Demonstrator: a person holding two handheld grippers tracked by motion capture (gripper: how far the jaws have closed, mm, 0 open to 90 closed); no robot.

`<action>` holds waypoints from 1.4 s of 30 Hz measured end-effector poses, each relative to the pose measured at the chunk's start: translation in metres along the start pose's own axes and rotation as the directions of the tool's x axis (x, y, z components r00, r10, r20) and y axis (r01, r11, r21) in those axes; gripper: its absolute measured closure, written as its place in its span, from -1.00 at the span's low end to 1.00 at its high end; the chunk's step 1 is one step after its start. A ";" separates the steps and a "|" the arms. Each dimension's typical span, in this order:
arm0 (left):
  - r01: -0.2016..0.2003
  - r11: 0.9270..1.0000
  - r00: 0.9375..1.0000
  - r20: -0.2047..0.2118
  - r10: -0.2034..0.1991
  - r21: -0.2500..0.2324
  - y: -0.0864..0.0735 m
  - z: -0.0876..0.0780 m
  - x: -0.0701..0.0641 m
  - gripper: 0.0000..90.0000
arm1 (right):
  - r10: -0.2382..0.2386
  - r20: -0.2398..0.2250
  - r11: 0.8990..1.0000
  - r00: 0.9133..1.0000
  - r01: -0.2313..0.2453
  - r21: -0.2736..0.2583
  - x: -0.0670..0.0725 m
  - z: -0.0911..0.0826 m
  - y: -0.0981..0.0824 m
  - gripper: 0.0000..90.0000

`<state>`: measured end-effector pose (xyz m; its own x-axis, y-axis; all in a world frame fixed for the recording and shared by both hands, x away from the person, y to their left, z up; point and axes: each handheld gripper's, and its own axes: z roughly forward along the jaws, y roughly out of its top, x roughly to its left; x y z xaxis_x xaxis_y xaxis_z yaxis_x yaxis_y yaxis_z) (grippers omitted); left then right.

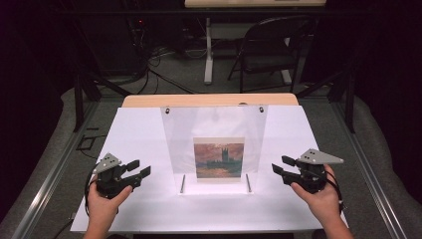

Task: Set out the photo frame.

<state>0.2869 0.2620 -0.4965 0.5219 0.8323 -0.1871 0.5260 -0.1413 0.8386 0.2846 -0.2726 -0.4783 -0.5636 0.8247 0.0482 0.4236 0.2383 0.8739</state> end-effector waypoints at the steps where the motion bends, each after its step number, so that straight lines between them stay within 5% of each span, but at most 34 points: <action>1: 0.003 1.000 1.000 -0.009 -0.003 0.000 -0.003 0.000 0.001 0.01 | 0.005 0.011 1.000 1.000 -0.005 -0.004 -0.002 -0.001 -0.003 0.13; 4: 0.001 1.000 0.999 -0.042 -0.001 -0.005 -0.009 -0.002 0.005 0.01 | 0.016 0.034 1.000 0.999 -0.015 -0.019 -0.006 -0.002 -0.012 0.13; 15: 0.013 1.000 0.999 -0.050 -0.014 -0.023 -0.023 0.001 0.013 0.02 | 0.057 0.080 0.998 0.995 -0.058 0.005 -0.016 0.012 -0.035 0.12; 26: 0.046 0.999 0.999 -0.028 -0.046 -0.005 -0.032 0.013 0.016 0.02 | 0.085 0.056 0.996 0.995 -0.086 0.012 -0.015 0.021 -0.043 0.11; 42: 0.030 0.999 0.999 -0.031 -0.029 0.011 -0.034 0.018 0.012 0.02 | 0.092 0.038 0.995 0.995 -0.093 0.023 -0.015 0.025 -0.046 0.08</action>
<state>0.2870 0.2670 -0.5365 0.4854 0.8521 -0.1959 0.5490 -0.1226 0.8268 0.2910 -0.2830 -0.5308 -0.4951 0.8619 0.1098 0.4902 0.1728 0.8543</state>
